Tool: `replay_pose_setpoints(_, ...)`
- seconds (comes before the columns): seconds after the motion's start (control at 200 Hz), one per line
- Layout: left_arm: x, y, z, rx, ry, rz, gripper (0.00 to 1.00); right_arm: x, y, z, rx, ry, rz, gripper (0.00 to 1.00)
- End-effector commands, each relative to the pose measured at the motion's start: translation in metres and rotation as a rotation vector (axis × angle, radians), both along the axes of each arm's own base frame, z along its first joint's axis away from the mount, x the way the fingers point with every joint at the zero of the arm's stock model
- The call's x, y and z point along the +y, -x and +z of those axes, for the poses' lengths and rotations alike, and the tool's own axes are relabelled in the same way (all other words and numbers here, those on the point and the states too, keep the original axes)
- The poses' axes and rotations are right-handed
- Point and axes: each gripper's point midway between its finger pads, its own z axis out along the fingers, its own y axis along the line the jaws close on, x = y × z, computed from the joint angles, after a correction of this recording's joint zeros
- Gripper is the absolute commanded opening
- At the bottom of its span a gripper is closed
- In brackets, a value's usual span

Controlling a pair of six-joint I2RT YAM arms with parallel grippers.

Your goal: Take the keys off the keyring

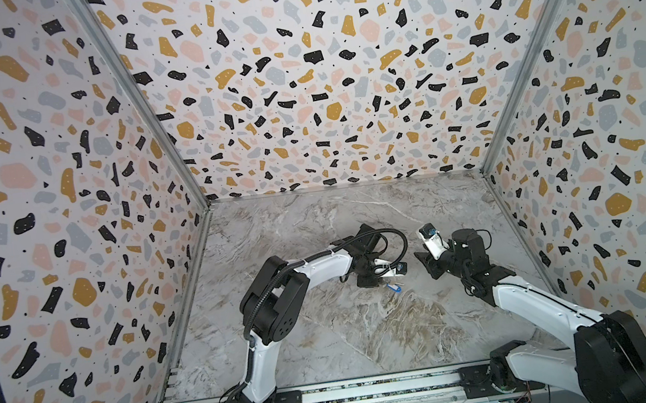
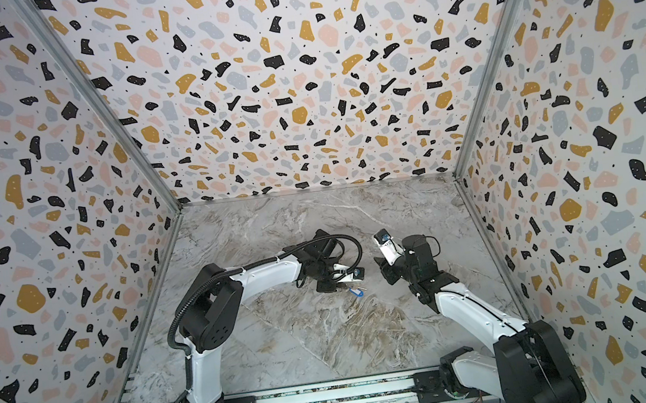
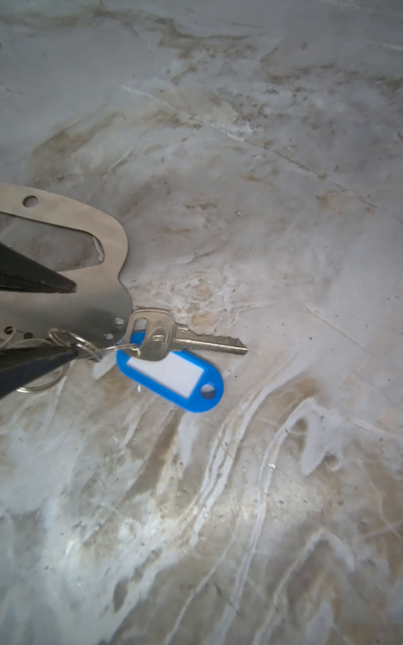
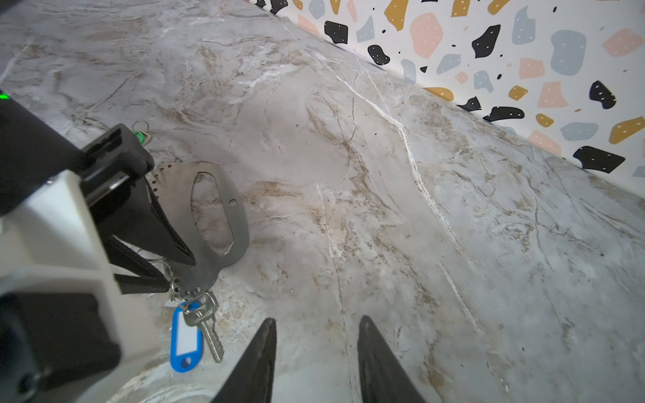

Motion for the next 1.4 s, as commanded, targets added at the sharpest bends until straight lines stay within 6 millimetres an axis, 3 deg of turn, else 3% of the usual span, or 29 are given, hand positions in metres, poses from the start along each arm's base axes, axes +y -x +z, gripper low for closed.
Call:
replay_pose_setpoints(0.0,-0.006,0.001,0.005,0.008,0.002,-0.009,0.28,0.002,0.0,0.002,0.004,0.001,0.018,0.4)
replay_pose_setpoints(0.671,-0.005,0.01,0.002,0.043,-0.005,-0.048,0.11,0.002,0.002,-0.002,0.01,0.002,0.028,0.4)
replay_pose_setpoints(0.896,-0.004,0.012,0.002,0.045,-0.006,-0.053,0.09,0.002,0.003,-0.002,0.011,0.001,0.03,0.4)
replay_pose_setpoints(1.397,-0.005,0.016,0.02,0.016,0.05,-0.062,0.0,0.001,0.004,-0.002,-0.007,0.007,0.039,0.39)
